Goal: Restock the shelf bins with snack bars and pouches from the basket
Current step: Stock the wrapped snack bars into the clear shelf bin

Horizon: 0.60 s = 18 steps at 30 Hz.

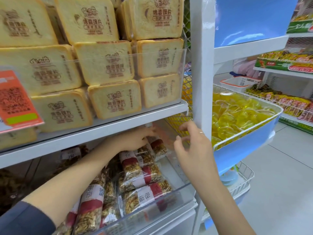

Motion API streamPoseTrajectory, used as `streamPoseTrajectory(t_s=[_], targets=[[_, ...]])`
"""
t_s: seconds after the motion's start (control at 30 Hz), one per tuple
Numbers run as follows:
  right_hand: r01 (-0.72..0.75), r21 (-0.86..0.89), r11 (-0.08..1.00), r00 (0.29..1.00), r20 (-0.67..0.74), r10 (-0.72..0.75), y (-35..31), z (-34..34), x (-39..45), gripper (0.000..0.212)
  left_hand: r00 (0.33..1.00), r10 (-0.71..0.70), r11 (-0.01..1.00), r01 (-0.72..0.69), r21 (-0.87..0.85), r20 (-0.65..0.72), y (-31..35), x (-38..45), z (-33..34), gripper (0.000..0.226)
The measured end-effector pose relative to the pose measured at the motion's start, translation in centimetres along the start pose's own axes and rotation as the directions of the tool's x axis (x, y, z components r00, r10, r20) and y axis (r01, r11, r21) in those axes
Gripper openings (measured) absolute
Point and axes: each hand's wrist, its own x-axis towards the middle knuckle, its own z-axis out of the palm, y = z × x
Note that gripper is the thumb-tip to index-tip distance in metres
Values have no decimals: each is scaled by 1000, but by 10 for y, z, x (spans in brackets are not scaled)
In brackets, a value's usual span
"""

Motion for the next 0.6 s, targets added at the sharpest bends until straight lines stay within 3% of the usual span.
streamPoseTrajectory(t_s=[0.07, 0.1, 0.17, 0.27, 0.5, 0.6], targets=[[5, -22, 1000, 1000, -10, -5, -1, 4, 0, 10, 981, -19, 998, 7, 63, 195, 5, -9, 5, 44], [5, -31, 1000, 1000, -12, -6, -1, 6, 0, 10, 961, -82, 991, 50, 126, 264, 6, -11, 8, 51], [4, -39, 999, 1000, -11, -4, -2, 8, -1, 9, 927, -173, 965, 92, 247, 332, 7, -10, 13, 69], [-7, -18, 1000, 1000, -10, 6, 0, 9, 0, 9, 890, -183, 941, 36, 336, 418, 19, 0, 19, 72], [-12, 44, 999, 999, 32, 11, 8, 6, 2, 14, 823, -325, 939, 223, 261, 466, 38, 12, 4, 73], [-23, 69, 997, 999, 41, 20, 10, 5, 2, 15, 816, -355, 920, 219, 325, 455, 42, 5, -3, 67]])
